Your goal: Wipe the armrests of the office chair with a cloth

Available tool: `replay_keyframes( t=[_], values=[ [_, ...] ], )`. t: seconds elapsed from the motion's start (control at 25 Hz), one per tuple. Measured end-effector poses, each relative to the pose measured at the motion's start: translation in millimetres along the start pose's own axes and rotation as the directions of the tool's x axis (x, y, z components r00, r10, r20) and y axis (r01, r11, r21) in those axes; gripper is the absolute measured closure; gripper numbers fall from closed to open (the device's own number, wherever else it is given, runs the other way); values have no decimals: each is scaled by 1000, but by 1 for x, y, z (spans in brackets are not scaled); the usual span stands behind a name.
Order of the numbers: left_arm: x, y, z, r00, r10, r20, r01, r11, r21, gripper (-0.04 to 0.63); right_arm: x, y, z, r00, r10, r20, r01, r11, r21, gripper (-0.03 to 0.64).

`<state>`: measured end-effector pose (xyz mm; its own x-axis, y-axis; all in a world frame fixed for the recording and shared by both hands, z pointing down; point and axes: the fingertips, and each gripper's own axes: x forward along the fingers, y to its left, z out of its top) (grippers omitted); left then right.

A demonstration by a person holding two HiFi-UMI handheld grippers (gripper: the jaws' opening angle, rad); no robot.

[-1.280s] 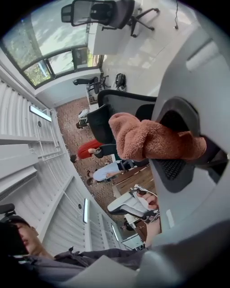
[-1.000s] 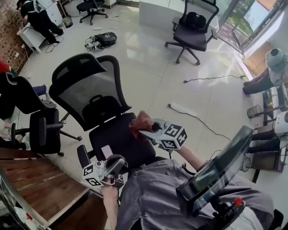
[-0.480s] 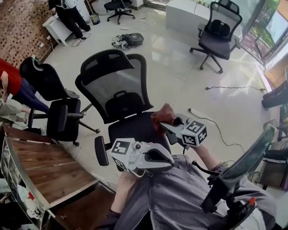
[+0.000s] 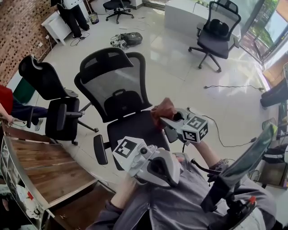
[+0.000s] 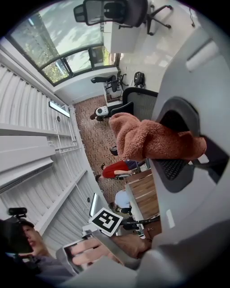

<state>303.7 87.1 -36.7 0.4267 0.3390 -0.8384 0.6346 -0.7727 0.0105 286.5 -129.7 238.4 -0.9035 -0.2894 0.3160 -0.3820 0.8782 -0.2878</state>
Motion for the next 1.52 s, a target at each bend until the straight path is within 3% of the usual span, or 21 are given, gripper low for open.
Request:
replay_keyframes(
  t=[0.12,0.24,0.32,0.4,0.44,0.52,0.56,0.64,0.68,0.72,0.8,0.84,0.88,0.92,1.12,1.28,1.52],
  values=[
    [-7,10,16,994,86,73,-90,995,43,588,2,0,3,1000,-1,10,1,1000,-5,517],
    [-15,4,26,987,63,150,-61,998,-16,586,2,3,5,1000,3,17,-3,1000,-12,517],
    [-12,11,24,985,120,123,-123,992,17,588,1,5,6,1000,4,18,-4,1000,-17,517],
    [-14,31,11,959,282,32,-284,952,117,588,-1,5,7,1000,2,21,-2,1000,-21,517],
    [-18,43,0,928,371,-30,-362,920,153,588,-2,5,7,1000,1,21,0,1000,-22,517],
    [-34,70,-24,831,529,-173,-502,847,175,588,-4,4,7,1000,-2,19,3,1000,-24,517],
    [-47,83,-33,766,600,-229,-572,800,182,588,-4,3,6,1000,-3,17,4,1000,-24,518],
    [-84,104,-45,620,727,-294,-696,683,220,581,-6,4,6,1000,-5,18,5,1000,-27,517],
    [-107,111,-49,534,782,-321,-745,615,258,581,-7,5,7,1000,-6,19,6,999,-31,517],
    [-132,116,-55,434,829,-352,-781,541,312,581,-8,6,7,1000,-6,22,7,999,-37,517],
    [-185,117,-68,212,889,-406,-801,396,448,584,-10,9,8,1000,-6,25,8,999,-50,517],
    [-208,115,-74,119,900,-419,-793,340,505,584,-10,10,8,1000,-6,27,8,998,-56,517],
    [-228,110,-78,51,905,-423,-787,297,540,584,-10,11,7,1000,-6,26,8,998,-61,517],
    [-242,104,-81,6,907,-421,-788,264,557,584,-11,12,6,1000,-7,25,8,998,-65,517],
    [-278,71,-88,-121,914,-387,-781,153,605,588,-16,11,-1,1000,-11,16,12,998,-56,517],
    [-294,53,-94,-159,919,-361,-813,86,576,588,-19,7,-11,1000,-18,1,18,999,-37,517],
    [-319,30,-89,-253,914,-318,-830,-36,557,588,-10,-14,-45,997,-29,-69,28,1000,-6,517]
  ],
)
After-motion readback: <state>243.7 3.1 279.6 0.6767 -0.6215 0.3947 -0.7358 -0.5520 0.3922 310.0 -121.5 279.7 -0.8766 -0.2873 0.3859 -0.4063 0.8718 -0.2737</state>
